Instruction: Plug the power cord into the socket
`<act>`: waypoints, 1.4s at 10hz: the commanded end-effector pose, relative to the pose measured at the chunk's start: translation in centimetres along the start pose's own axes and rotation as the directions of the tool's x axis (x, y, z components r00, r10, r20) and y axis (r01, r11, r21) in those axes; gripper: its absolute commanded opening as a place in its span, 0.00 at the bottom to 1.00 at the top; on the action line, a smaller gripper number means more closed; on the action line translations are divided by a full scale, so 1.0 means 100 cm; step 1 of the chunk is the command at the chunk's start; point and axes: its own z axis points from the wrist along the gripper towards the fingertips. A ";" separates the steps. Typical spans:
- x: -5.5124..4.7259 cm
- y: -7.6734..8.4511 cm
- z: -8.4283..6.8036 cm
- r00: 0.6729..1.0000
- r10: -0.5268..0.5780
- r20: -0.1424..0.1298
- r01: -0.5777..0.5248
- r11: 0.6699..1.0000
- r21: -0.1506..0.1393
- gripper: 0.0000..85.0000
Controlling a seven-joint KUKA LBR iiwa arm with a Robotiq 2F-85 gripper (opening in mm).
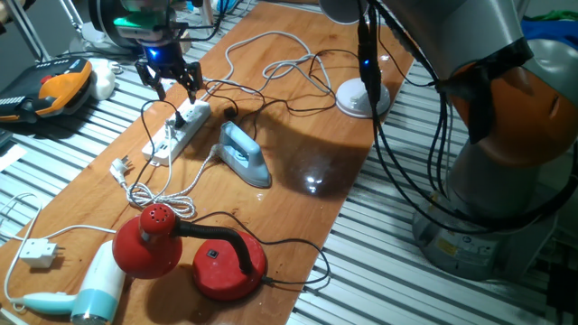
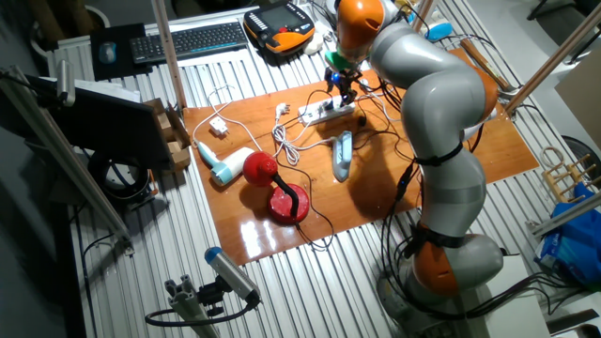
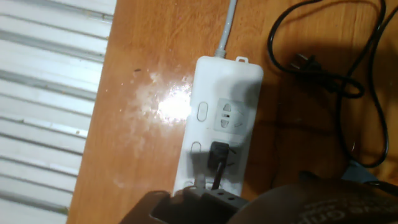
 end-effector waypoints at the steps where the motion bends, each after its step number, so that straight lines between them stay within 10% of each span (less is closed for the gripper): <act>1: 0.000 -0.003 -0.004 0.989 -0.151 0.004 0.151 0.989 0.006 0.20; 2: 0.000 -0.005 -0.008 0.989 -0.151 0.000 0.151 0.989 0.008 0.00; 4: -0.002 -0.004 -0.012 0.998 -0.057 0.012 0.058 0.998 -0.024 0.20; 9: 0.000 -0.008 -0.021 0.947 -0.317 0.052 0.318 0.948 0.000 0.00; 11: 0.005 -0.007 -0.024 0.875 -0.482 0.042 0.482 0.876 0.012 0.00; 14: 0.004 -0.009 -0.027 0.663 -0.746 0.072 0.745 0.666 0.041 0.00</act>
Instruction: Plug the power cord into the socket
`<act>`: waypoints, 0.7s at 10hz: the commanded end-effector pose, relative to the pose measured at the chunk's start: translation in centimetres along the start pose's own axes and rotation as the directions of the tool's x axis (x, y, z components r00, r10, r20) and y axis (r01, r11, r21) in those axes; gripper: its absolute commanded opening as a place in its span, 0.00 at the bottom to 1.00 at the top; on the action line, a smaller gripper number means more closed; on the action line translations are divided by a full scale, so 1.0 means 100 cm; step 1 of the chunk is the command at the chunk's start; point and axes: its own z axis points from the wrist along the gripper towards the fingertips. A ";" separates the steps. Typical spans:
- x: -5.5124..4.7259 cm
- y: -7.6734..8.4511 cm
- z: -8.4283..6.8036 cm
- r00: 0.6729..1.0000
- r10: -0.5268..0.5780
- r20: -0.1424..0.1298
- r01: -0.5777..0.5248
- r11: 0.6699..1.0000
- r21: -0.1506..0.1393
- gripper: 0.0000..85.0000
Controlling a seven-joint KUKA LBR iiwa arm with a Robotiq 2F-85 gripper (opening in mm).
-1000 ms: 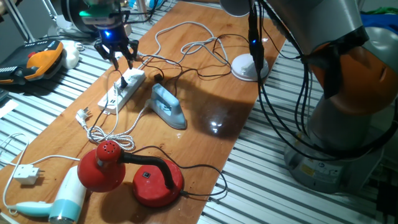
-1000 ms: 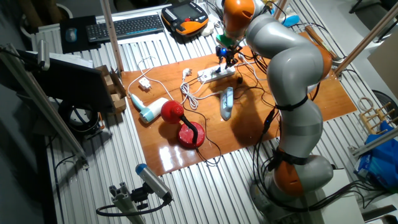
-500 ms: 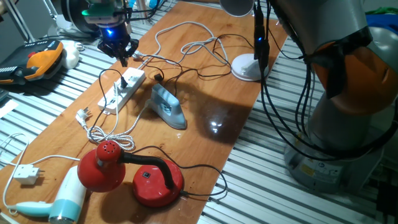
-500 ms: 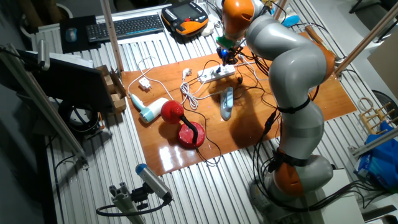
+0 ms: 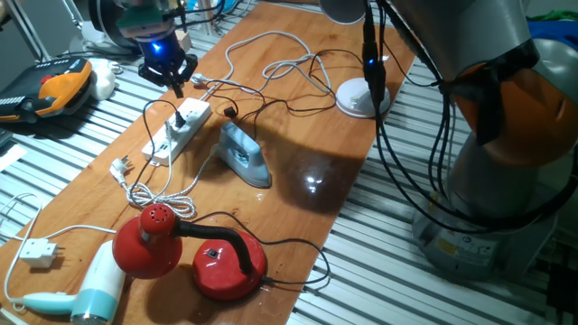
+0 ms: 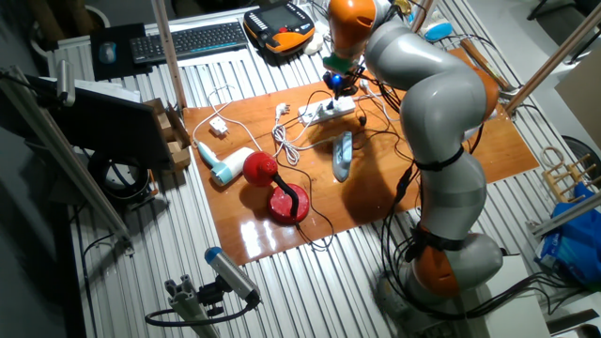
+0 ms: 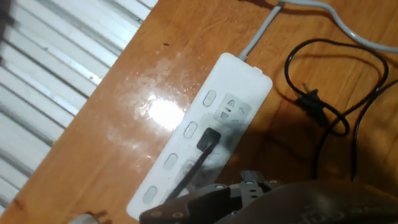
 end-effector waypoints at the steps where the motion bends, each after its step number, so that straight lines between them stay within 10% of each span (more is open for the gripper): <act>1: -0.002 -0.002 -0.001 0.864 -0.503 0.035 0.504 0.863 -0.040 0.00; 7: -0.021 -0.017 0.005 0.755 -0.653 0.057 0.655 0.750 -0.088 0.00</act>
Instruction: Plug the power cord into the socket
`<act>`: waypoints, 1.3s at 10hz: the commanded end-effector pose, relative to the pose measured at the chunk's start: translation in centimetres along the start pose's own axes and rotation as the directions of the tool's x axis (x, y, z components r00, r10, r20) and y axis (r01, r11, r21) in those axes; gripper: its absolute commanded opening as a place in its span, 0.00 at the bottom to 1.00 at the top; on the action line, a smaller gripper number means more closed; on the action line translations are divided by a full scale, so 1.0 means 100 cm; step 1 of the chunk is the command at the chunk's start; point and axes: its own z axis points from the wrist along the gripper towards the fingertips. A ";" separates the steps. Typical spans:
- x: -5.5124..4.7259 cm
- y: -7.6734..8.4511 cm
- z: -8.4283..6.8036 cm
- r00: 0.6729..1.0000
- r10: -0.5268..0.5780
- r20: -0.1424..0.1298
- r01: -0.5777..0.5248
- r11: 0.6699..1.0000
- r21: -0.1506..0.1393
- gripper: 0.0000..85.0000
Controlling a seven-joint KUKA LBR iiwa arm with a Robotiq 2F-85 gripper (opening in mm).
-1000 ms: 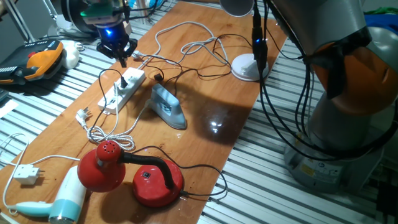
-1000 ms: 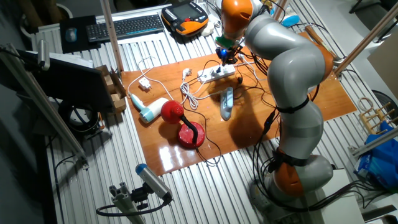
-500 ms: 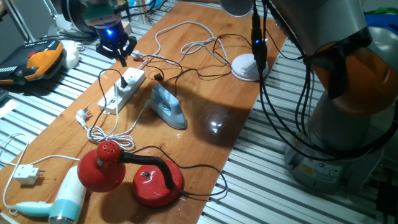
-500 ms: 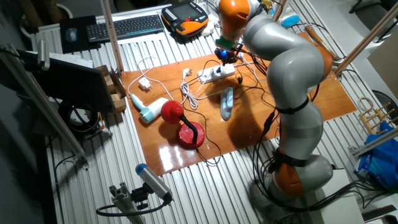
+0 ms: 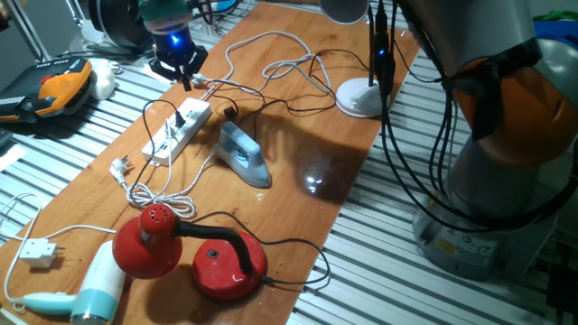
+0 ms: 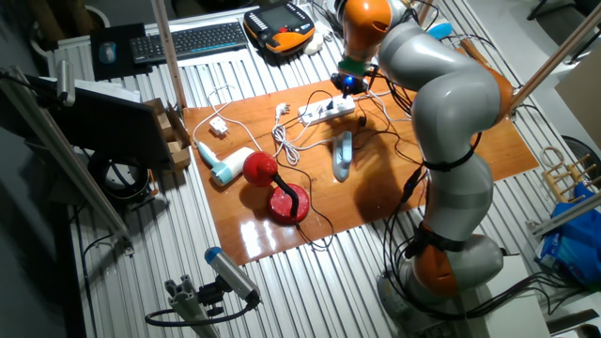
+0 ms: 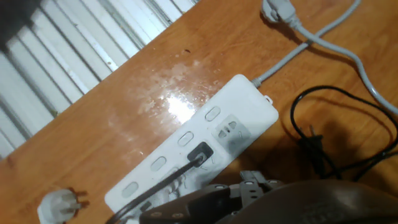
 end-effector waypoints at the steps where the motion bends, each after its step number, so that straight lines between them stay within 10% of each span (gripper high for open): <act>1: 0.000 0.000 0.000 0.887 -0.462 -0.007 0.461 0.887 -0.020 0.00; 5: 0.000 0.000 0.000 0.872 -0.490 -0.011 0.489 0.871 -0.044 0.00; 9: -0.004 -0.002 0.001 0.827 -0.562 -0.003 0.562 0.827 0.004 0.00; 13: -0.060 -0.039 0.017 0.770 -0.638 0.010 0.638 0.770 -0.014 0.00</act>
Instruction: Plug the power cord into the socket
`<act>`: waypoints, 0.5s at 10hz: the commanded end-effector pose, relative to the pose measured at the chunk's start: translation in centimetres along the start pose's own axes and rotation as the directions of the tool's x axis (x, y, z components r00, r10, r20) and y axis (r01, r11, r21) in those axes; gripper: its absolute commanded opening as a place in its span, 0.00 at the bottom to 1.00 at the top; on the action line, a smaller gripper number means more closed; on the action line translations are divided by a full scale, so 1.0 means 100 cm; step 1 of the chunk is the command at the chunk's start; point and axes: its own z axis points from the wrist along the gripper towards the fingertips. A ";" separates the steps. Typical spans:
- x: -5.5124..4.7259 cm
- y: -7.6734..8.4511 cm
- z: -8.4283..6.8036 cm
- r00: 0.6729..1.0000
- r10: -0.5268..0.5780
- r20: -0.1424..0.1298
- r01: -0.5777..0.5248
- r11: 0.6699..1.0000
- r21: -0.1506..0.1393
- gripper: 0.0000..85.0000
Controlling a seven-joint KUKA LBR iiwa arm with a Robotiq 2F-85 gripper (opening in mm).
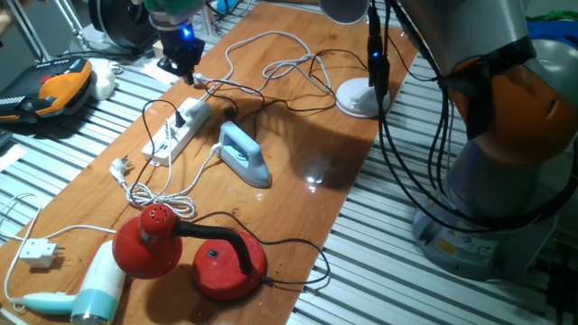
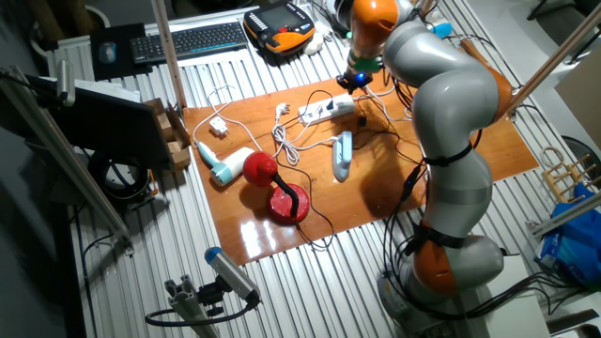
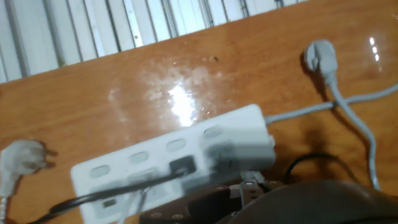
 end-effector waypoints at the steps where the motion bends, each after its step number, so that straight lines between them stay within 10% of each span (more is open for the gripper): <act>1: -0.009 -0.031 0.002 0.966 -0.259 0.007 0.259 0.966 -0.004 0.00; 5: -0.014 -0.058 0.022 0.959 -0.283 0.020 0.283 0.959 -0.020 0.00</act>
